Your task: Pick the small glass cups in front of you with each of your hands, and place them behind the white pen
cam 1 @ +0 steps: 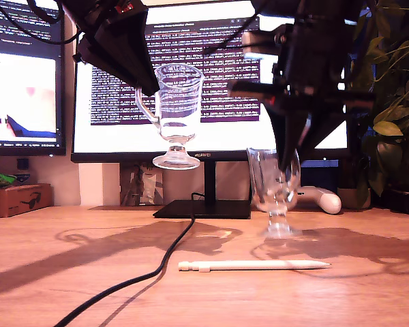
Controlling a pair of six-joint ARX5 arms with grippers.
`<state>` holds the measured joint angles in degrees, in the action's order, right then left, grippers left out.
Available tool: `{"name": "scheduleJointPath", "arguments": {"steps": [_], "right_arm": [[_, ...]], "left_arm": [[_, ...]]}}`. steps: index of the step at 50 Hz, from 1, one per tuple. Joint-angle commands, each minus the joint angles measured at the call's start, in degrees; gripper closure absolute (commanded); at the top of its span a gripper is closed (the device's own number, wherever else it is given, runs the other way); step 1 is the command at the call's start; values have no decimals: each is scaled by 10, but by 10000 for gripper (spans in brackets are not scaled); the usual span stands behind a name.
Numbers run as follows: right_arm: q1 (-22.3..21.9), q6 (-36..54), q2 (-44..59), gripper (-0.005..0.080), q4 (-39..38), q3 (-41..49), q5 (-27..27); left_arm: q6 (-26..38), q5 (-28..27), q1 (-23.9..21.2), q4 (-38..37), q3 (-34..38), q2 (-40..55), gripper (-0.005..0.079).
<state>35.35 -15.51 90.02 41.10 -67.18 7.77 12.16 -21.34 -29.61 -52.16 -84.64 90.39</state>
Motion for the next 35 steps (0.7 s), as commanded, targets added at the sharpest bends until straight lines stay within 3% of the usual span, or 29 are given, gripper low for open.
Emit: {"name": "scheduleJointPath", "arguments": {"steps": [1, 35], "right_arm": [[3, -10, -14, 765, -12, 10, 4], [11, -43, -15, 765, 17, 35, 4]], "left_arm": [[0, -4, -1, 11, 8, -8, 762], [13, -3, -1, 23, 8, -8, 762]]}}
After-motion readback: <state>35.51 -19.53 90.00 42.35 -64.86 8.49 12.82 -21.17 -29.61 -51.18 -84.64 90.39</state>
